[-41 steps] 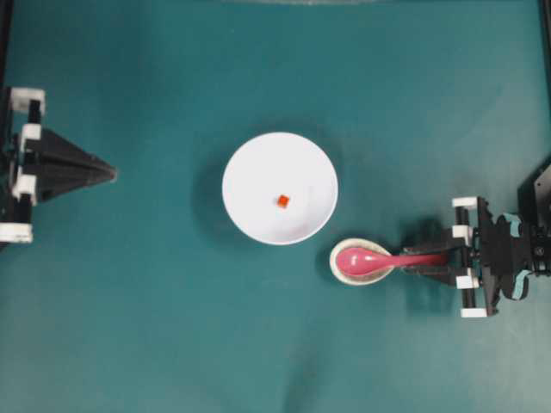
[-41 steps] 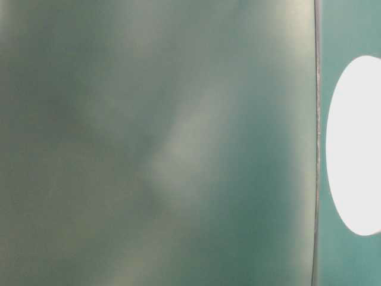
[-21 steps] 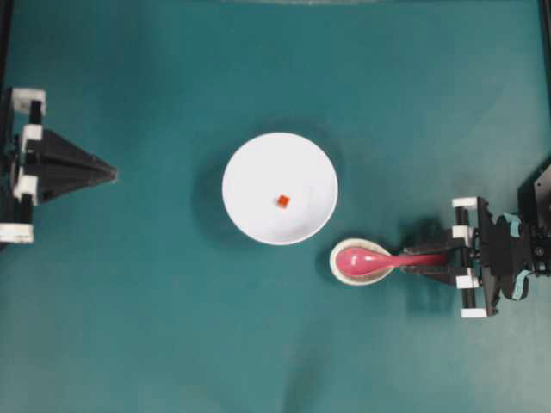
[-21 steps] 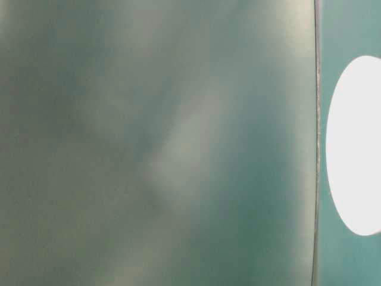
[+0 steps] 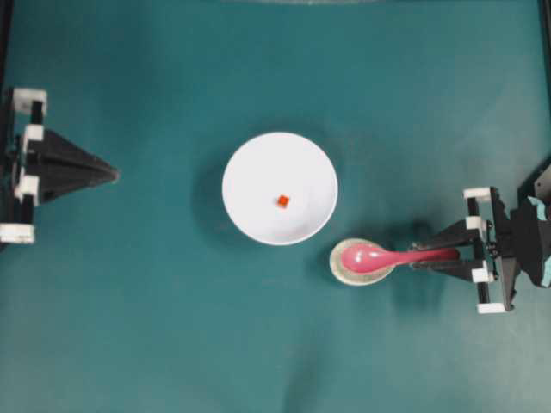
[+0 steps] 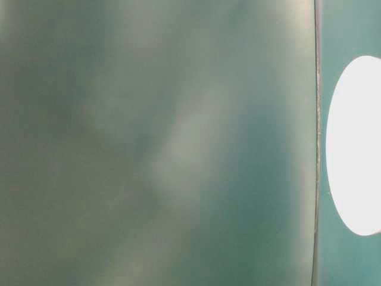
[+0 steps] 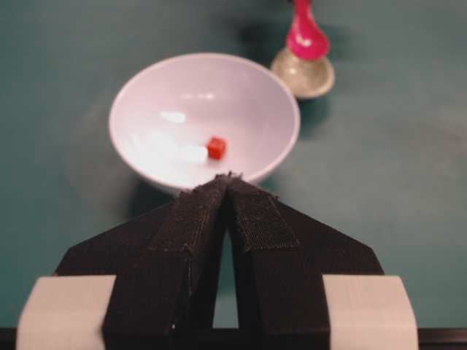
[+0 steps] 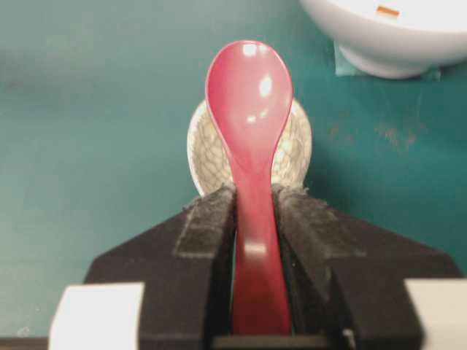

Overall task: Grip the spoon and scoop the red block from the bowl with right arm.
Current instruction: 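Lift the pink spoon and carry it over the white bowl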

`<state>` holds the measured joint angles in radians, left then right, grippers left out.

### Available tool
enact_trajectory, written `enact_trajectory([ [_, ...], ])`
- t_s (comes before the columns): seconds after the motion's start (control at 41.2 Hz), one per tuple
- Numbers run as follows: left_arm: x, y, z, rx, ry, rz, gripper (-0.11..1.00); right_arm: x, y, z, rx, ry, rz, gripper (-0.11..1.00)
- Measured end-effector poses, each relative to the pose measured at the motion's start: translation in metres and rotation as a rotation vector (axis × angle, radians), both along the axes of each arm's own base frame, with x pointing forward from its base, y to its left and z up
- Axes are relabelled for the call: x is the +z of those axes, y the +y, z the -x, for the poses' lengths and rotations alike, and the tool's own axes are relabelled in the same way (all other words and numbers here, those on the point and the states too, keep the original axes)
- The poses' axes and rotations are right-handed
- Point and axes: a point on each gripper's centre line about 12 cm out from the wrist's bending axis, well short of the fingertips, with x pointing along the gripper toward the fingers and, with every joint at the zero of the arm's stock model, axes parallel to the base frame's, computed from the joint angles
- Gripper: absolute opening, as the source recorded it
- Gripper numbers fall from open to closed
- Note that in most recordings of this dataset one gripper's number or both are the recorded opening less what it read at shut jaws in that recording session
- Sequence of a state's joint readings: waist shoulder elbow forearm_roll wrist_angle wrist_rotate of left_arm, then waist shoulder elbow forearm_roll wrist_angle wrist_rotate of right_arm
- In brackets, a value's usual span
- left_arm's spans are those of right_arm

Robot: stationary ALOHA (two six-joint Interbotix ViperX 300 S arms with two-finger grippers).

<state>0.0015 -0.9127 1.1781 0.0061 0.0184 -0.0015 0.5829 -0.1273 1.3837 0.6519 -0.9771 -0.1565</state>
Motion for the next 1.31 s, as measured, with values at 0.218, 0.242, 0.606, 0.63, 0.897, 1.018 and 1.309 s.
enact_trajectory([
  [0.218,0.0,0.0,0.0,0.0,0.0,0.0,0.04,0.017,-0.006,-0.007,-0.011,-0.003,-0.001,0.25],
  [0.242,0.0,0.0,0.0,0.0,0.0,0.001,0.04,0.019,-0.008,-0.009,-0.017,-0.002,-0.005,0.25],
  [0.606,0.0,0.0,0.0,0.001,-0.003,0.003,0.04,0.065,-0.035,-0.024,-0.101,0.001,-0.126,0.25],
  [0.63,0.0,0.0,0.0,0.0,-0.003,0.001,0.04,0.069,-0.038,-0.026,-0.108,0.007,-0.14,0.25],
  [0.897,0.002,0.0,0.001,0.0,-0.012,0.0,0.04,0.1,-0.067,-0.036,-0.157,0.126,-0.256,0.25],
  [1.018,0.004,0.0,0.002,0.0,-0.018,0.001,0.04,0.111,-0.078,-0.039,-0.159,0.184,-0.272,0.25],
  [1.309,0.006,0.0,0.003,0.0,-0.028,0.0,0.04,0.14,-0.093,-0.053,-0.138,0.23,-0.232,0.25],
])
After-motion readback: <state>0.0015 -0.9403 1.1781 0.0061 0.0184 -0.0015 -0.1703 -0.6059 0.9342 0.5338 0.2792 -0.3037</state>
